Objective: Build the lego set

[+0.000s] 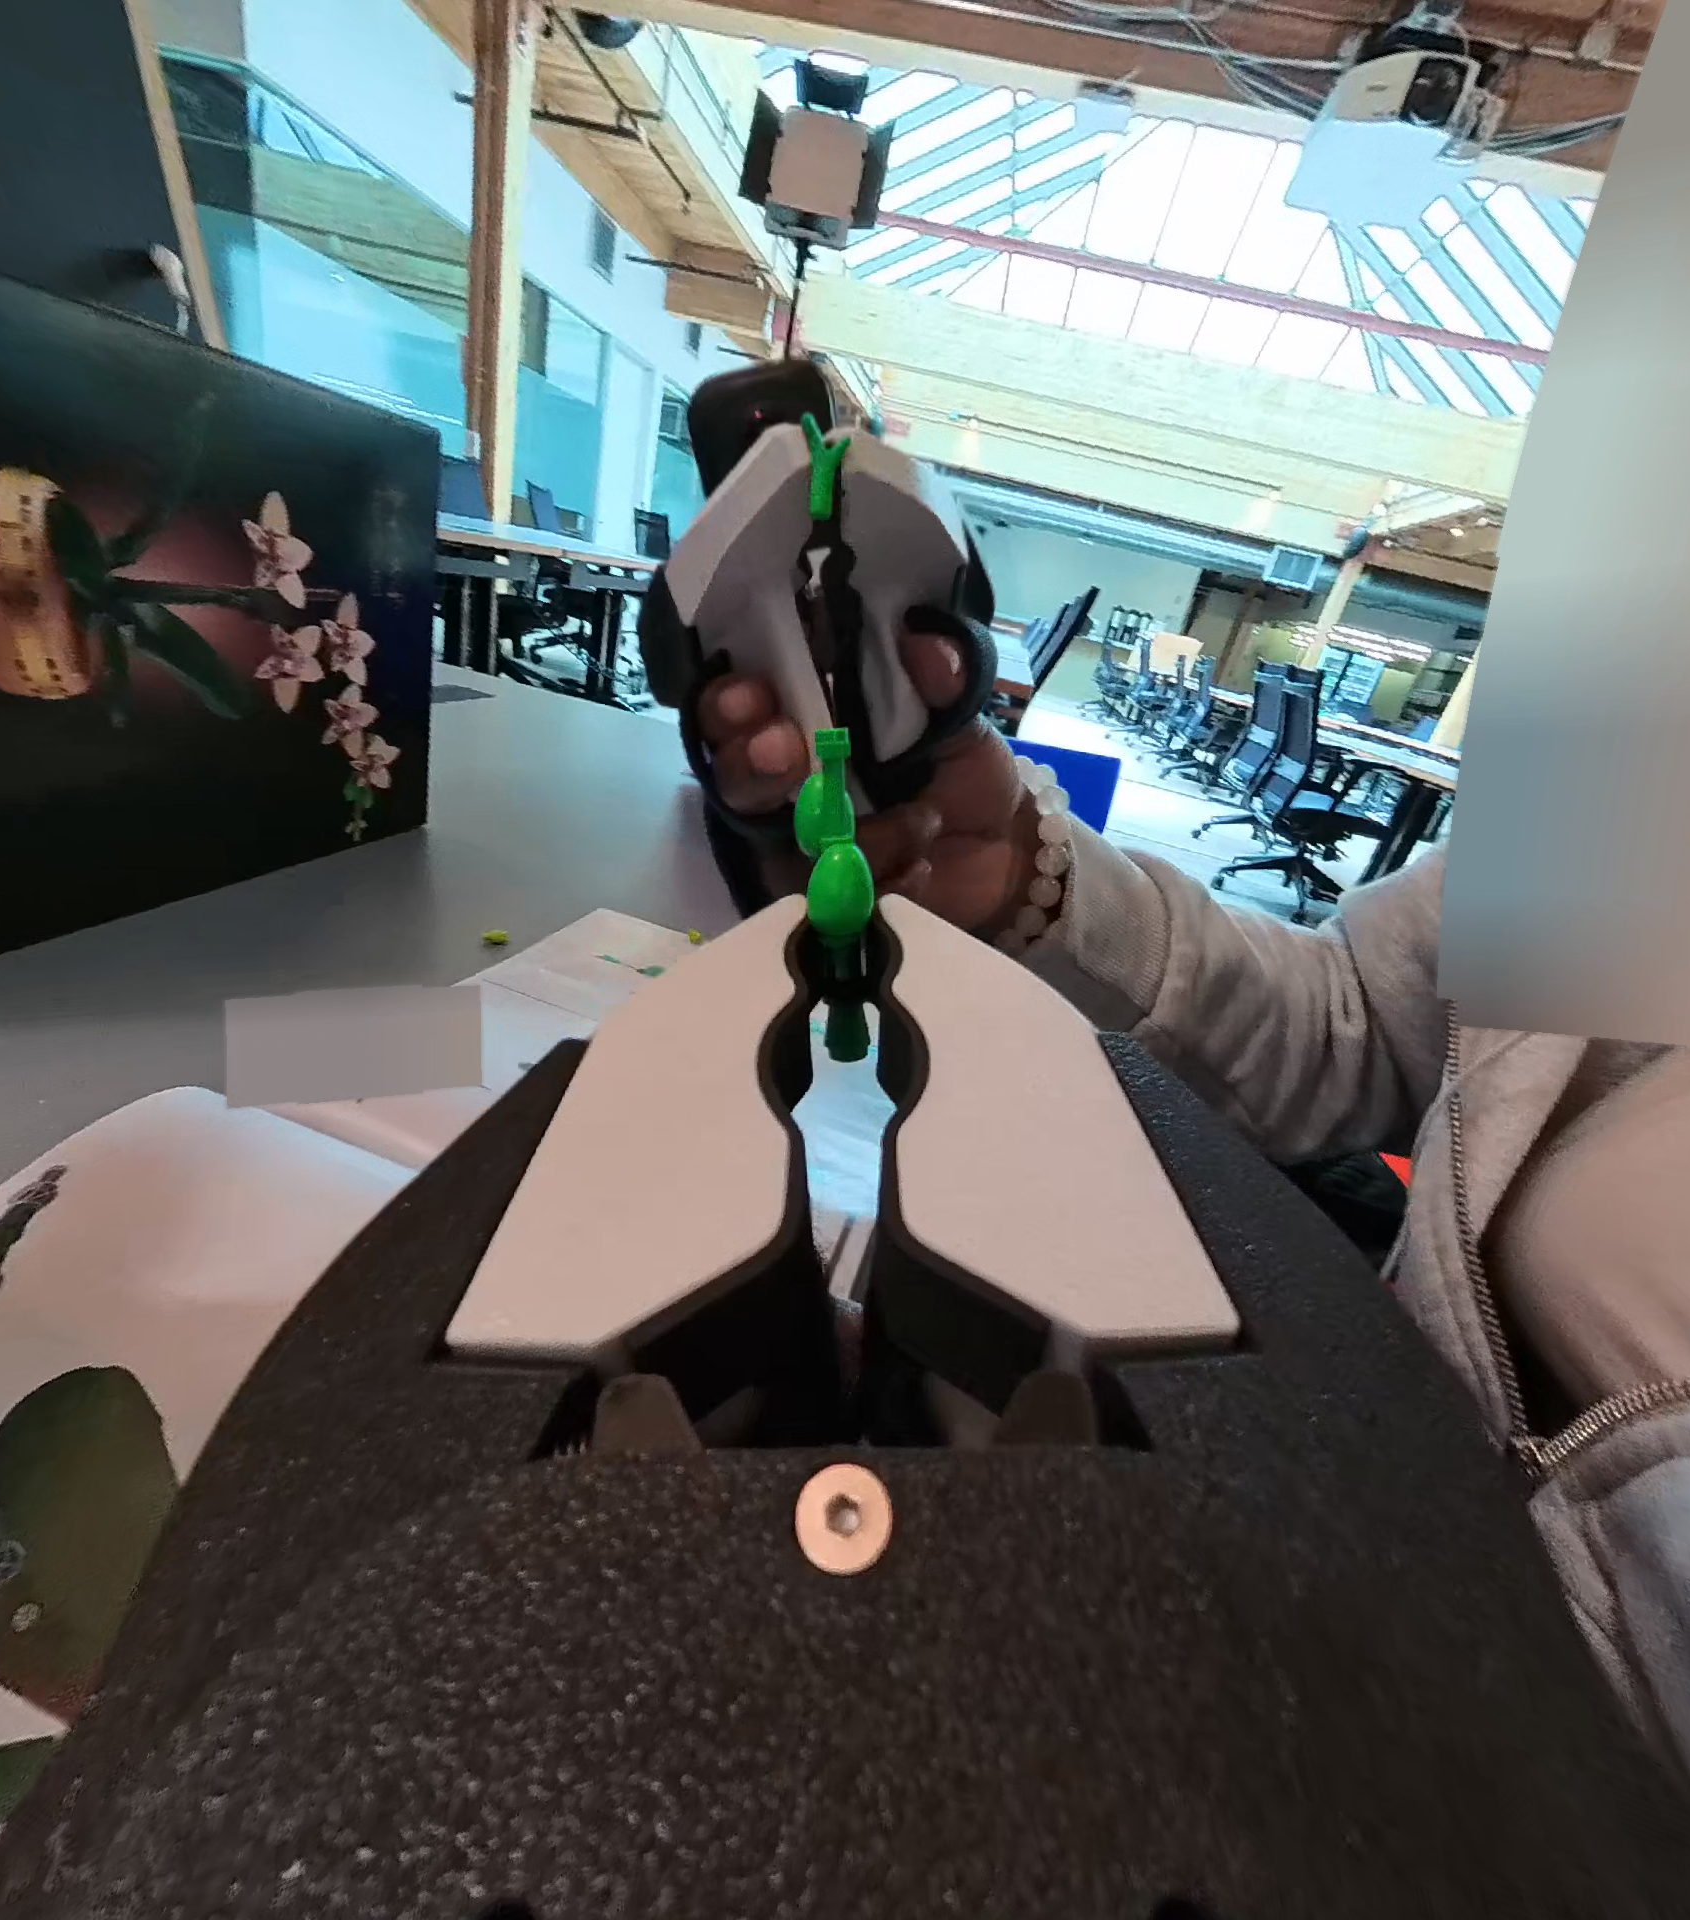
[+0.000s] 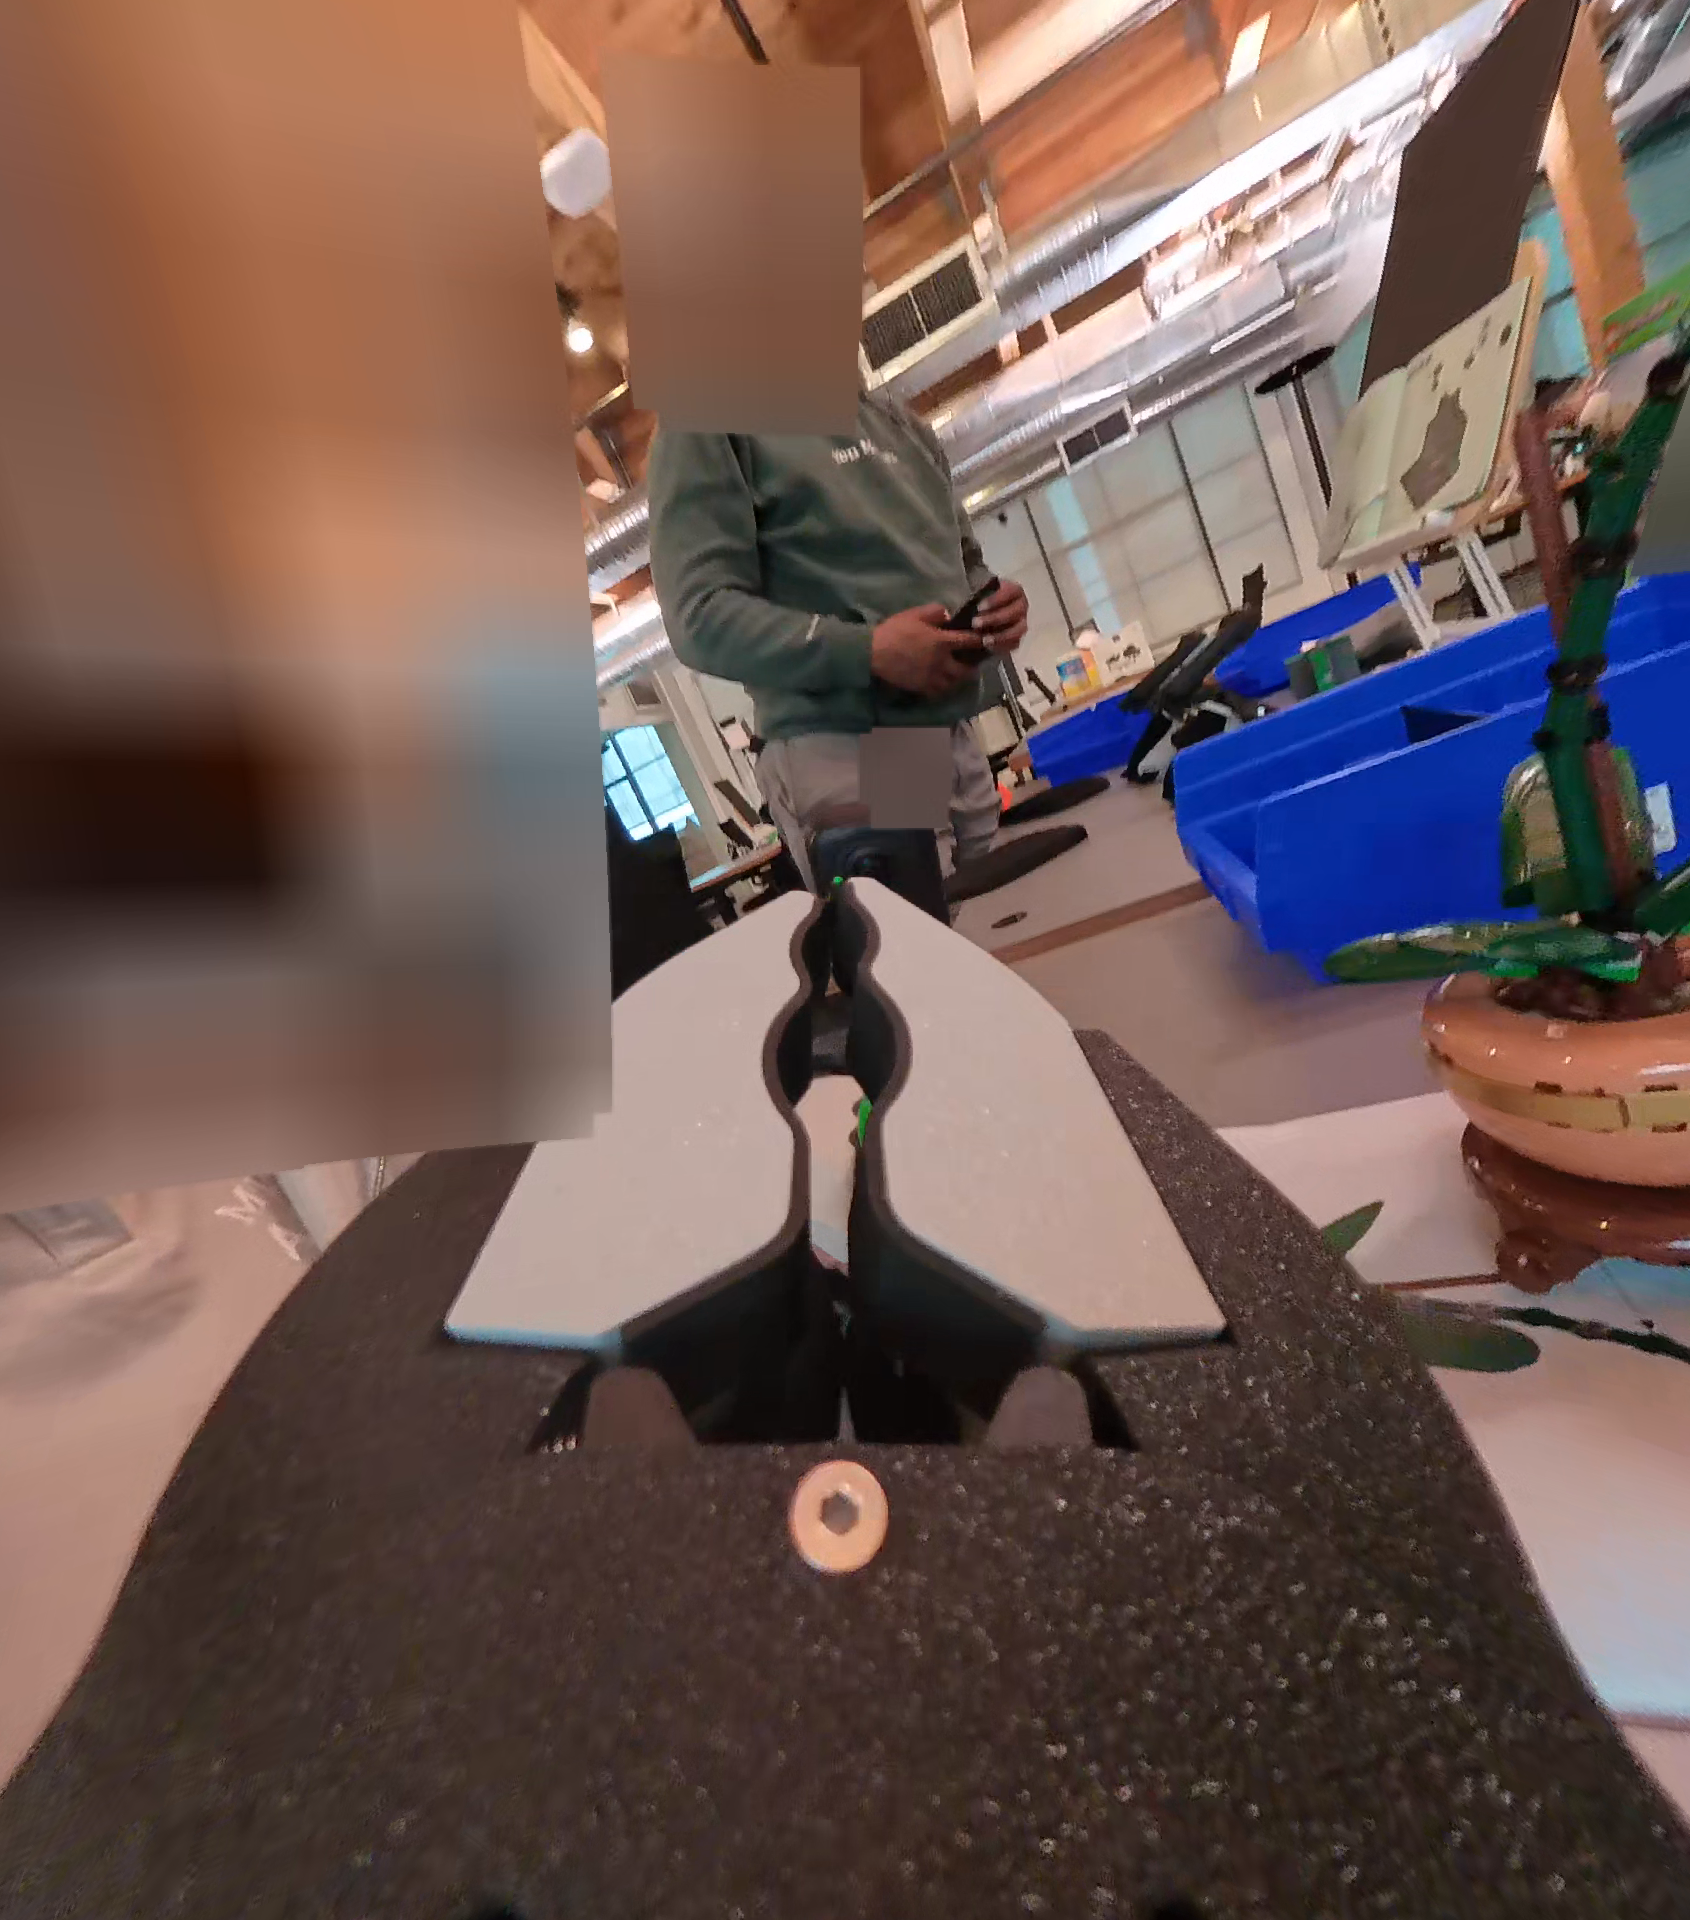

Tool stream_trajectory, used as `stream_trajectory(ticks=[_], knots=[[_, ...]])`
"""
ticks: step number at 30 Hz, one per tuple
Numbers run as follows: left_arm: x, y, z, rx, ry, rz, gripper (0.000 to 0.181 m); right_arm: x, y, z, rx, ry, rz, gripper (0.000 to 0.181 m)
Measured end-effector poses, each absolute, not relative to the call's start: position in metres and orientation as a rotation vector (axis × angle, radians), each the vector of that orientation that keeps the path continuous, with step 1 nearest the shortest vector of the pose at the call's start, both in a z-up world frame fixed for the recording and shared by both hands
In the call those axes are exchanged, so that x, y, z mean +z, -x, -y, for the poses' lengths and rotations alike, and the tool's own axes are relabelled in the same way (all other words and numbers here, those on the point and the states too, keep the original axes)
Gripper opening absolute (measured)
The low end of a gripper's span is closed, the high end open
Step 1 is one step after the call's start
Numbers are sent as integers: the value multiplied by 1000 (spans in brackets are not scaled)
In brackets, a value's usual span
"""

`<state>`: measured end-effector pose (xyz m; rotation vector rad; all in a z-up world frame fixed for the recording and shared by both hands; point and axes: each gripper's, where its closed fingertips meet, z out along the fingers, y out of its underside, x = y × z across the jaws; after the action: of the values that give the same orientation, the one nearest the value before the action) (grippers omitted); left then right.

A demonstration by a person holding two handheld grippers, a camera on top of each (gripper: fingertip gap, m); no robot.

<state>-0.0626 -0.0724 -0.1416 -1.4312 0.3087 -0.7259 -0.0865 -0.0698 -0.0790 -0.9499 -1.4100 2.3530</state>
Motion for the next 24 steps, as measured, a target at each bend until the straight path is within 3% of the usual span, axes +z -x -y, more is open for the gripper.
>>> stream_trajectory(ticks=[1, 24], knots=[[-142, 61, 73, -744, 1434, -315, 6, -83, 87, 72, 2342, 961, 1428, 0], [-143, 52, 79, -902, 1435, -348, 6, -105, 81, 85, 2394, 1033, 1506, 0]])
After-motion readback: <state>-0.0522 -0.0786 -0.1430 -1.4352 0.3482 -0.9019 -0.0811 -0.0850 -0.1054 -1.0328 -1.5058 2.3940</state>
